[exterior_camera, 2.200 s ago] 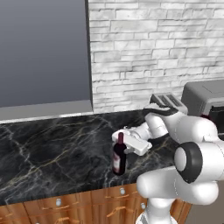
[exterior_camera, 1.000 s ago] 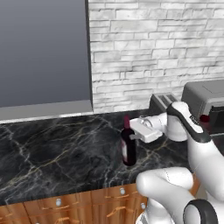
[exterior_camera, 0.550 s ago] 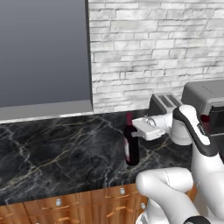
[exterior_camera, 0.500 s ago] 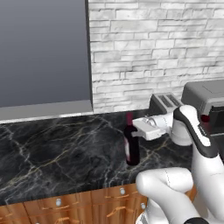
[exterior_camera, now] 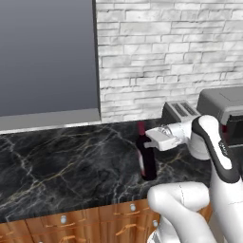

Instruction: There is a wine glass and glass cup on the dining counter. Place the wine bottle next to the wine glass and the juice bottle next to the glass cup.

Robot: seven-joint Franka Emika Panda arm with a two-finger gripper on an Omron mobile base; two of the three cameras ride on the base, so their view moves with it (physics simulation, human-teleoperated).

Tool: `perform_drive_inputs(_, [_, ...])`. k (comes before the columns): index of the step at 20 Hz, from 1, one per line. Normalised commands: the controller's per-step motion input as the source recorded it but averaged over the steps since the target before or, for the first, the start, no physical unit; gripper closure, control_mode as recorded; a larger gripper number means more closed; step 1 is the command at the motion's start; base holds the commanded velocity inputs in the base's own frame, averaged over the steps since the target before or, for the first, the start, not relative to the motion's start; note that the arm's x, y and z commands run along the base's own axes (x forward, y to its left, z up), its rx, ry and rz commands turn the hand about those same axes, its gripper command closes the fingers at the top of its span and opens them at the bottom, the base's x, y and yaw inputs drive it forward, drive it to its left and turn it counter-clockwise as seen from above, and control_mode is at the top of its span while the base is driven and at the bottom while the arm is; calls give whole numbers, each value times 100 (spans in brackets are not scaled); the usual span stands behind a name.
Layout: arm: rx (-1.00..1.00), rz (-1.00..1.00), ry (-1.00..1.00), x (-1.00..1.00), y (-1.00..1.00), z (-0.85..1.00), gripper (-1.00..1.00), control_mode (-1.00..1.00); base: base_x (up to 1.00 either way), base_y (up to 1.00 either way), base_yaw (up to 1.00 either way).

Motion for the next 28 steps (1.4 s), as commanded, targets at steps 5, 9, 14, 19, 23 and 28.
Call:
perform_drive_inputs(5, [-1,0,-1,-9,-6,9,100,-100,0,0,0])
perform_drive_inputs(9, [0,0,-2,-6,0,4,100,-100,0,0,0])
perform_drive_inputs(14, [0,0,0,-1,0,0,100,-100,0,0,0])
perform_drive_inputs(19, [0,0,0,0,0,0,100,-100,0,0,0])
perform_drive_inputs(23, [0,0,0,0,0,0,100,100,-9,0,0])
perform_drive_inputs(28, [0,0,0,0,0,0,100,100,-40,4,0])
